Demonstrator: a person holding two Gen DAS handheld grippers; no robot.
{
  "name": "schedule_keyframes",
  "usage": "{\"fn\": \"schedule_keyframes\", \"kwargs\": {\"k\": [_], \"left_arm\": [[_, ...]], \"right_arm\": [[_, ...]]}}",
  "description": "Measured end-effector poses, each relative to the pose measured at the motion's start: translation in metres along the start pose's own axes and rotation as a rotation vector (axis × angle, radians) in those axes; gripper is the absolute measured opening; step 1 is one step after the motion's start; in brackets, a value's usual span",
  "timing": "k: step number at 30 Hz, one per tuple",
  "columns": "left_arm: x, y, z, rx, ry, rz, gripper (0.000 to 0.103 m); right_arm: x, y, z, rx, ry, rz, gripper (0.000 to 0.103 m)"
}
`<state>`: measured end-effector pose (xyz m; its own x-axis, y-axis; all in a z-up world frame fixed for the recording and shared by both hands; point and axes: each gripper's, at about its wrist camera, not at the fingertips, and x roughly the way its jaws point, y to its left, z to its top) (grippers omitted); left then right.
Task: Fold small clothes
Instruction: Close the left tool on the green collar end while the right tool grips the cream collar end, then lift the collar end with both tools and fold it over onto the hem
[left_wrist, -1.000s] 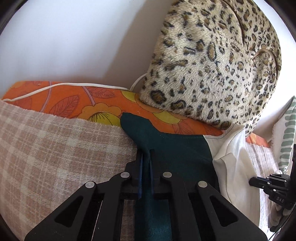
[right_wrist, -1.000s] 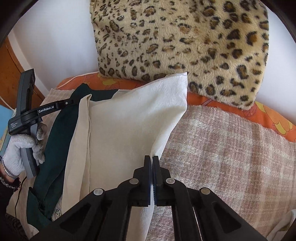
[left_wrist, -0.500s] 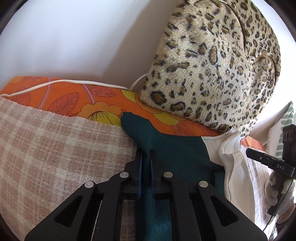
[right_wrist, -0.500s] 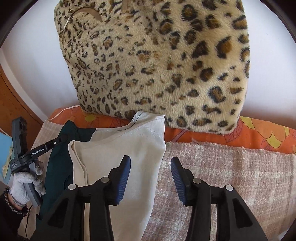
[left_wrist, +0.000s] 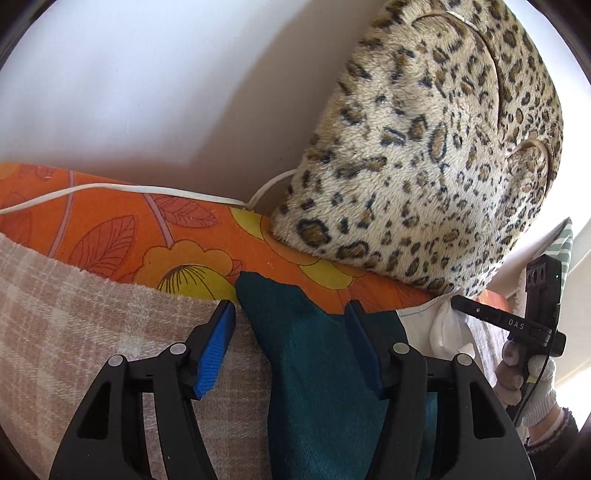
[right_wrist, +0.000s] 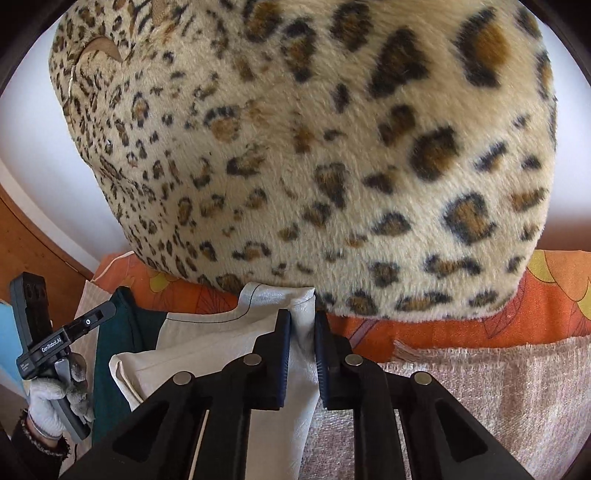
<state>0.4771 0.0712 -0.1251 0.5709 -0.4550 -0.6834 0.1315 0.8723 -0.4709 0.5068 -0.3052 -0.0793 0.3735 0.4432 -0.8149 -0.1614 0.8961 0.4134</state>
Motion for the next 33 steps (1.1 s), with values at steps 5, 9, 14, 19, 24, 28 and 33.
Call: {"fn": "schedule_keyframes", "kwargs": {"k": [5, 9, 14, 19, 24, 28, 33], "left_arm": [[0.009, 0.006, 0.003, -0.039, 0.013, -0.024, 0.013], [0.01, 0.001, 0.003, -0.023, 0.013, -0.024, 0.003], [0.001, -0.002, 0.007, -0.028, -0.01, -0.056, 0.002], [-0.015, -0.013, 0.012, -0.009, -0.037, -0.083, 0.002], [-0.035, -0.032, 0.013, 0.023, -0.063, -0.105, 0.002], [-0.054, -0.046, 0.01, 0.045, -0.08, -0.121, 0.002], [-0.085, -0.062, 0.005, 0.062, -0.1, -0.141, 0.002]], "right_arm": [[-0.003, -0.014, 0.007, 0.023, -0.007, 0.05, 0.035], [0.004, -0.012, 0.011, 0.01, 0.009, 0.071, 0.014], [-0.002, -0.008, 0.014, 0.026, -0.01, 0.1, 0.002], [-0.028, -0.002, 0.023, 0.021, -0.045, 0.131, 0.001], [-0.057, 0.004, 0.027, 0.017, -0.075, 0.156, 0.001], [-0.084, 0.011, 0.026, 0.01, -0.093, 0.165, 0.001], [-0.12, 0.023, 0.018, 0.0, -0.119, 0.182, 0.001]]}}
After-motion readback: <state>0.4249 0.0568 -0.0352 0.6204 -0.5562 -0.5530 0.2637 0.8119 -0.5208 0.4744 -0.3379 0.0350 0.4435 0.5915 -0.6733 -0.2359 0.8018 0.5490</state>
